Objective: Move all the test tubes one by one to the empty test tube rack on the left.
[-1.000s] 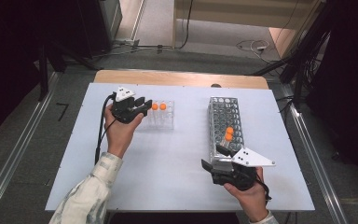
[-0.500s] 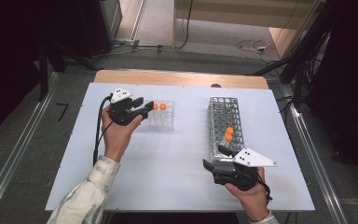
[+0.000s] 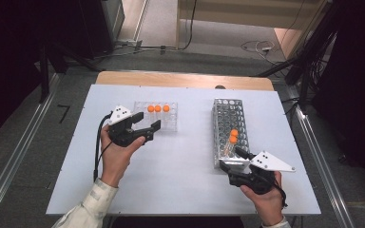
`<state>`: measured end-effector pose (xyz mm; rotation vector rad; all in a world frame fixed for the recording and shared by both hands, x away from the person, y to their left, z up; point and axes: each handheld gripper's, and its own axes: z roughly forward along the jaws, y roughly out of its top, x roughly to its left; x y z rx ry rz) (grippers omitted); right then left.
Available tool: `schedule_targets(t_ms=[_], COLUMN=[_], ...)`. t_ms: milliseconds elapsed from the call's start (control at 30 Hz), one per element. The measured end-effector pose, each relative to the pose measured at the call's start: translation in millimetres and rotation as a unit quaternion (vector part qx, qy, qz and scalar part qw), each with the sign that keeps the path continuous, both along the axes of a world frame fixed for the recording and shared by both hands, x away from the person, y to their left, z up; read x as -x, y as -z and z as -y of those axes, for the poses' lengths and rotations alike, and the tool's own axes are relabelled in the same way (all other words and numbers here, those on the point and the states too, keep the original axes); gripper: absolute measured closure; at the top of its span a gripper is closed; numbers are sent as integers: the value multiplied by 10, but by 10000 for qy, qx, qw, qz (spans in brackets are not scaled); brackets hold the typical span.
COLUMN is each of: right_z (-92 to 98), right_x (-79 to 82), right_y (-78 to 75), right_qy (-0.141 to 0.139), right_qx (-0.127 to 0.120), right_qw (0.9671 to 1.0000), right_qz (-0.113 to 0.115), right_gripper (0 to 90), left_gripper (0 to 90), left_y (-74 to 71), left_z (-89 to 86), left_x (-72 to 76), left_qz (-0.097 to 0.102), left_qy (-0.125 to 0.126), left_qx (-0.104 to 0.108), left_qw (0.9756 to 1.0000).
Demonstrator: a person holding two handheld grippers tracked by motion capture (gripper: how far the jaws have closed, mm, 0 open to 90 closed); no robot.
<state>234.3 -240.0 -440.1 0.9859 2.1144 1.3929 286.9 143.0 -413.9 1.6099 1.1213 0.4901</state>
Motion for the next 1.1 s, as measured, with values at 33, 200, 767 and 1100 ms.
schedule_targets(t_ms=[33, 200, 767, 1100], right_z=[18, 74, 37, -5], right_x=[-4, -71, -369, -396], right_y=[3, 50, 245, 270], right_qy=[65, 357, 974, 998], right_qx=[21, 97, 234, 199], right_qw=[10000, 9993, 9950, 9948], right_qz=[6, 69, -4, 1], right_gripper=[251, 263, 518, 703], left_gripper=[272, 269, 271, 271], left_y=[17, 77, 211, 224], left_z=[1, 18, 78, 84], left_x=[28, 150, 240, 244], left_qz=[-2, 8, -91, -112], left_qy=[15, 98, 235, 250], left_qx=[19, 5, -24, -36], left_qw=[10000, 10000, 9997, 9996])
